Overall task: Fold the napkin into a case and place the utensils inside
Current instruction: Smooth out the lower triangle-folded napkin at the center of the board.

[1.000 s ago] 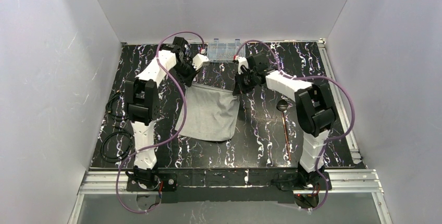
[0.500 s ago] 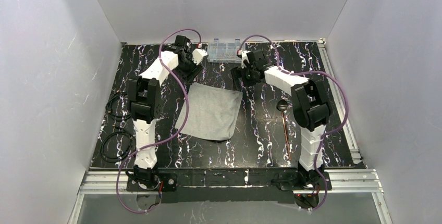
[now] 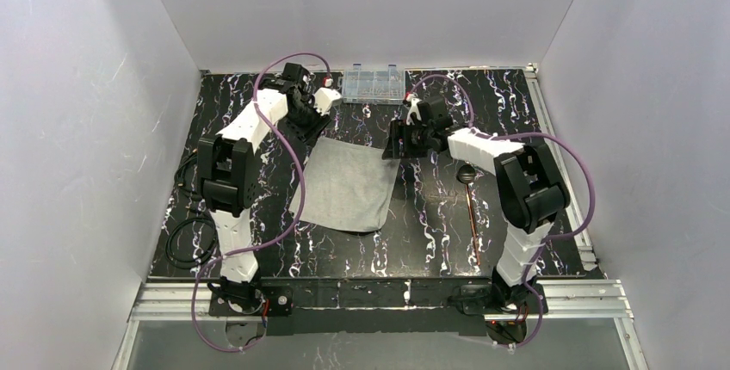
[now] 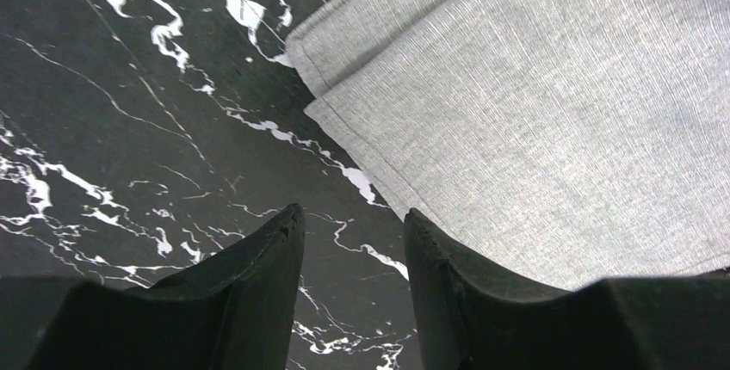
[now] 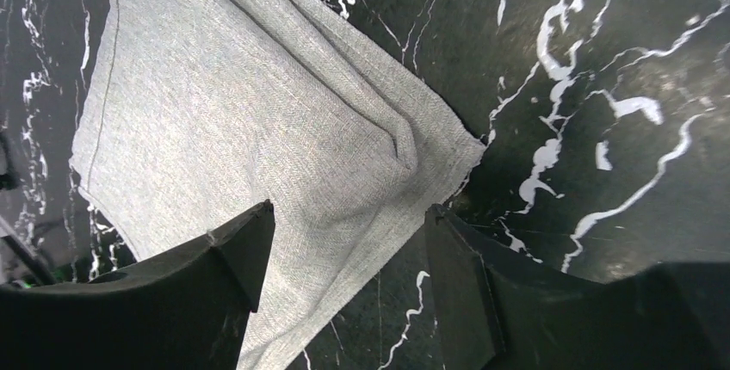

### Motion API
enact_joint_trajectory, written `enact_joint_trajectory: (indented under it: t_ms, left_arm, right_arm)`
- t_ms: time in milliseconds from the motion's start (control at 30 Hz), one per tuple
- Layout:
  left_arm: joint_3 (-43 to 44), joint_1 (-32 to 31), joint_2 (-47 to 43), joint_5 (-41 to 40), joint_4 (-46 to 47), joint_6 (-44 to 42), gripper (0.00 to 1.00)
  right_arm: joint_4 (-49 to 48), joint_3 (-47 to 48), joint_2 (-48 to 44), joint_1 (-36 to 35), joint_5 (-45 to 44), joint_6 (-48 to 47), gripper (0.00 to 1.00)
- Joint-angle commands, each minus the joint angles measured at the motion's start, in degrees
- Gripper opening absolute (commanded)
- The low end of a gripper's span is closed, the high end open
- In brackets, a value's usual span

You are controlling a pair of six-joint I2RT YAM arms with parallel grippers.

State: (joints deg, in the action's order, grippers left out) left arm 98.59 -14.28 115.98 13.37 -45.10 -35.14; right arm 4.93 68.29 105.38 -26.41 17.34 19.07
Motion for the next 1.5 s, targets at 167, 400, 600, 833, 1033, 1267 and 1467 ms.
enact_joint_trajectory:
  t_ms: [167,400,600,833,1033,1267,1467]
  left_arm:
    - [-0.6,0.0,-1.8,1.7,-3.2,-0.5,0.41]
    - [-1.8,0.0,-2.7,2.2,-3.7,-0.8,0.39]
    - [-4.2,-0.4,-4.3,6.8,-5.2,-1.7,0.37]
    - [-11.3,-6.6,-13.1,13.5,-6.5,-11.0,0.37]
    - [-15.6,-18.4,-18.6,14.2,-6.2,-16.9,0.38]
    - [-16.1,-24.7,-13.1,7.1,-4.0,-20.6,0.35]
    - [-25.6,-24.0,-15.2,2.4,3.1,-23.9,0.33]
  right_arm:
    - [-5.3,3.0,5.9,0.5,6.1,5.2,0.63]
    - [-6.3,4.3,8.2,0.7,6.9,5.0,0.26]
    - [-5.0,6.3,6.9,1.1,7.5,3.6,0.03]
    - [-2.6,6.4,7.8,3.6,9.1,2.6,0.07]
    - [-2.9,6.1,10.2,4.0,8.6,2.1,0.07]
    - [-4.5,3.9,10.6,4.3,9.3,1.6,0.22]
    - [-2.8,4.1,7.1,4.4,5.1,-0.3,0.61]
